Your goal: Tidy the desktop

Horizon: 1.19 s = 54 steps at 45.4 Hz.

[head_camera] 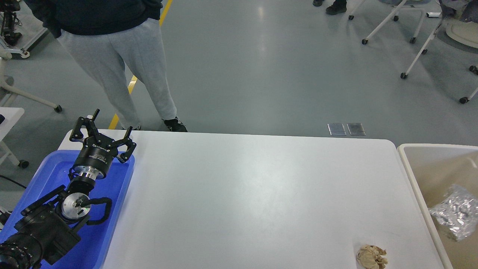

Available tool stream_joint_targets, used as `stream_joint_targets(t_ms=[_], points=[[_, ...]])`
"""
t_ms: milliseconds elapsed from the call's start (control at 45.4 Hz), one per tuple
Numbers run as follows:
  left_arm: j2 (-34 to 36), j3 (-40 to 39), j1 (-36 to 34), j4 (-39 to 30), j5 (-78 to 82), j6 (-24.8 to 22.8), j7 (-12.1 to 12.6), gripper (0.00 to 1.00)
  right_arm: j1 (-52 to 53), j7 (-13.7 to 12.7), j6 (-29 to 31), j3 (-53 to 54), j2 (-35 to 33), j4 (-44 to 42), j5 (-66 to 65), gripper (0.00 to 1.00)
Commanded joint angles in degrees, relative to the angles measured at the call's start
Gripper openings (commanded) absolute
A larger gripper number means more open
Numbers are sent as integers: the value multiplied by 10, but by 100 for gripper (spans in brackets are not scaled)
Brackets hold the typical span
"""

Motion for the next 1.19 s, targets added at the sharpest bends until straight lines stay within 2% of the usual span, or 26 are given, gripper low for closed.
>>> stream_joint_targets(t_ms=[0,44,132,484,881,969,1167], points=[[0,0,0,0,-1,0,0,100,2,-1,-2,7,0,-1,1,85],[0,0,-1,0,-1,-2,0,100,3,0,-2,7,-1,-1,1,87],[1,0,-1,0,-1,-2,0,100,3,0,-8,9,-1,-10,1,97],[0,0,-1,0,-1,2,1,100,8,4,-72,21,1,-29,1,97],[0,0,-1,0,-1,0,1,100,41,4,-65,39,-18,-18,0,99],[0,0,-1,0,-1,0,0,100,62,5,-56,90,-53,-2,0,99],[0,0,-1,0,-1,0,0,100,64,5,1,287,-126,117,-6,99]])
